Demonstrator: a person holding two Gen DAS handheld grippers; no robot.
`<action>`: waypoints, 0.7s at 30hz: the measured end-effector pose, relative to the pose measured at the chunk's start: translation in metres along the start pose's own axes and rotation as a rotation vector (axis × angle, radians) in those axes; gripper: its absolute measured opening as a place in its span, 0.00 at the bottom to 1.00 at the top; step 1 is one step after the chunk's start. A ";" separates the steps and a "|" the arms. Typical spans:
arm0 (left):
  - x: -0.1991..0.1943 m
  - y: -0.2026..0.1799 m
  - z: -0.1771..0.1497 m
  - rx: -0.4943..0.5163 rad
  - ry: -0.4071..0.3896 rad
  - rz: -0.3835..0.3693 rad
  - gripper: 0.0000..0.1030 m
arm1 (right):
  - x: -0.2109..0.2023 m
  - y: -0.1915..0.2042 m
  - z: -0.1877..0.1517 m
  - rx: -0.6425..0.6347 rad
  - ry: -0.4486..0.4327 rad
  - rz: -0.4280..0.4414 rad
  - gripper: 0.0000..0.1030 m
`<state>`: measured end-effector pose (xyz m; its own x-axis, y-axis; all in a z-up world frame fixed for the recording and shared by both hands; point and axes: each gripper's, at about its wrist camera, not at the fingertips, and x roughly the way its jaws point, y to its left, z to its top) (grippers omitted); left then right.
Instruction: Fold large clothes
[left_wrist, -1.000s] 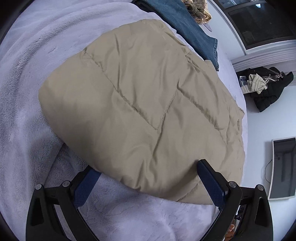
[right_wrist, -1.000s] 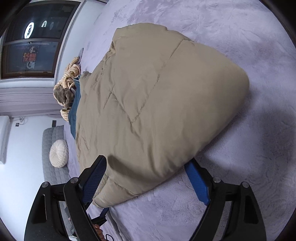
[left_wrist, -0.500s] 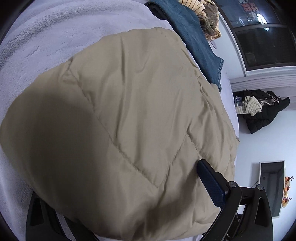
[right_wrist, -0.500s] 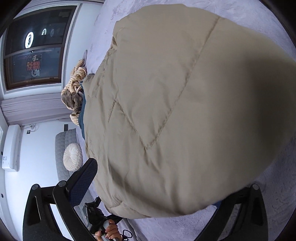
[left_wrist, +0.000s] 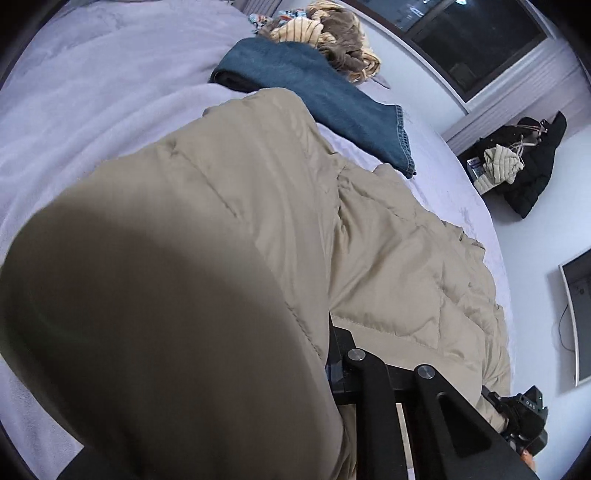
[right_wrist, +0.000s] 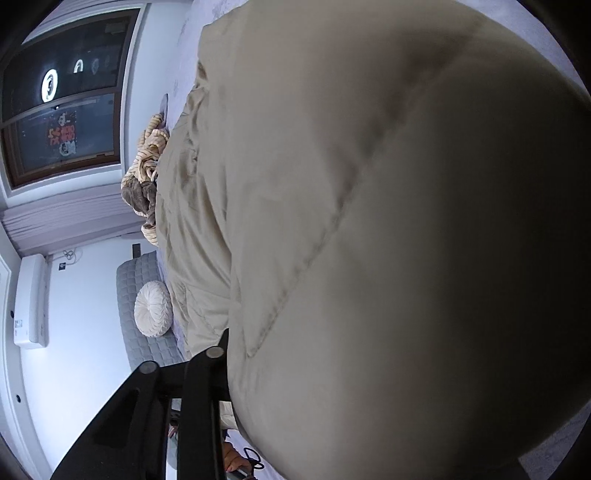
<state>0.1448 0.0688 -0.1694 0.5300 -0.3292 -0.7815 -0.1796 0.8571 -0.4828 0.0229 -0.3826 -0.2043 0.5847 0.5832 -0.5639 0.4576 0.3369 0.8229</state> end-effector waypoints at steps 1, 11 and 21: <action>-0.004 -0.003 0.000 0.004 -0.008 0.000 0.20 | -0.003 0.003 -0.001 -0.018 0.003 -0.001 0.25; -0.062 -0.008 -0.045 0.036 -0.020 0.014 0.20 | -0.041 0.007 -0.026 -0.124 0.087 0.002 0.22; -0.127 0.036 -0.136 0.049 0.054 -0.001 0.20 | -0.082 -0.033 -0.085 -0.087 0.109 -0.003 0.22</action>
<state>-0.0412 0.0873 -0.1410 0.4845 -0.3498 -0.8018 -0.1379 0.8746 -0.4649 -0.0974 -0.3788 -0.1789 0.5053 0.6574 -0.5590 0.3965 0.3985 0.8271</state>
